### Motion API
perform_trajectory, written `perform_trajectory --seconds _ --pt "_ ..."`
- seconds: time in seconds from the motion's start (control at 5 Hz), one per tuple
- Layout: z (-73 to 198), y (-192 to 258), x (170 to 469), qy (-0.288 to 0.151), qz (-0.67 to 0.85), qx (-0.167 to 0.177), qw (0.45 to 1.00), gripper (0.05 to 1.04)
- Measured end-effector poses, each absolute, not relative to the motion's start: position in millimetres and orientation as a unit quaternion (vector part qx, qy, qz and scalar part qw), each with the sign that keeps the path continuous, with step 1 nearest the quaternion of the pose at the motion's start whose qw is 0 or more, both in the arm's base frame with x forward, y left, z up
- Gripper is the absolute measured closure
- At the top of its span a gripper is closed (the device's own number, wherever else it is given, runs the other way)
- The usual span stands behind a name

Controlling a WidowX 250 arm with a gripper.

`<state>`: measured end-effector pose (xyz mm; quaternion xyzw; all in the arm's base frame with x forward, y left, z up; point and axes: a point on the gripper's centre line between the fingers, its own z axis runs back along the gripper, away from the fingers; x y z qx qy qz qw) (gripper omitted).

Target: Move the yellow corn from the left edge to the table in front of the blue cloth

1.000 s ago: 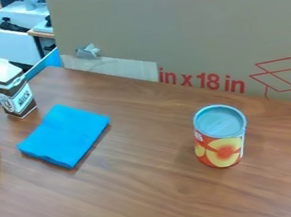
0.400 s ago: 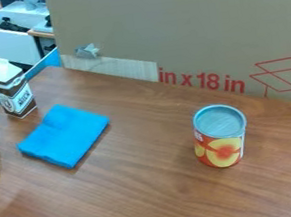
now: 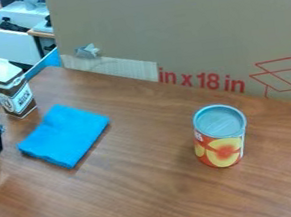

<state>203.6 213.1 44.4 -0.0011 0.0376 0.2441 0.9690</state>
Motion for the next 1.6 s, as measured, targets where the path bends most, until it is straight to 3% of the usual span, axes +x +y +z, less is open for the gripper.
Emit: perform_trajectory --seconds 0.4,0.6,0.8,1.0,1.2,1.4,1.6 --pt "19 223 202 0.049 0.266 0.003 0.963 0.139" --pt "20 220 200 0.044 0.279 0.006 0.959 0.379" --pt "47 210 195 0.023 0.274 0.025 0.961 0.400" --pt "83 189 205 0.012 0.239 0.053 0.970 0.400" --pt "110 152 219 0.017 0.193 0.059 0.979 0.400" --pt "114 105 239 0.028 0.101 0.010 0.994 0.400" --pt "101 49 243 0.040 0.031 -0.047 0.998 0.400"
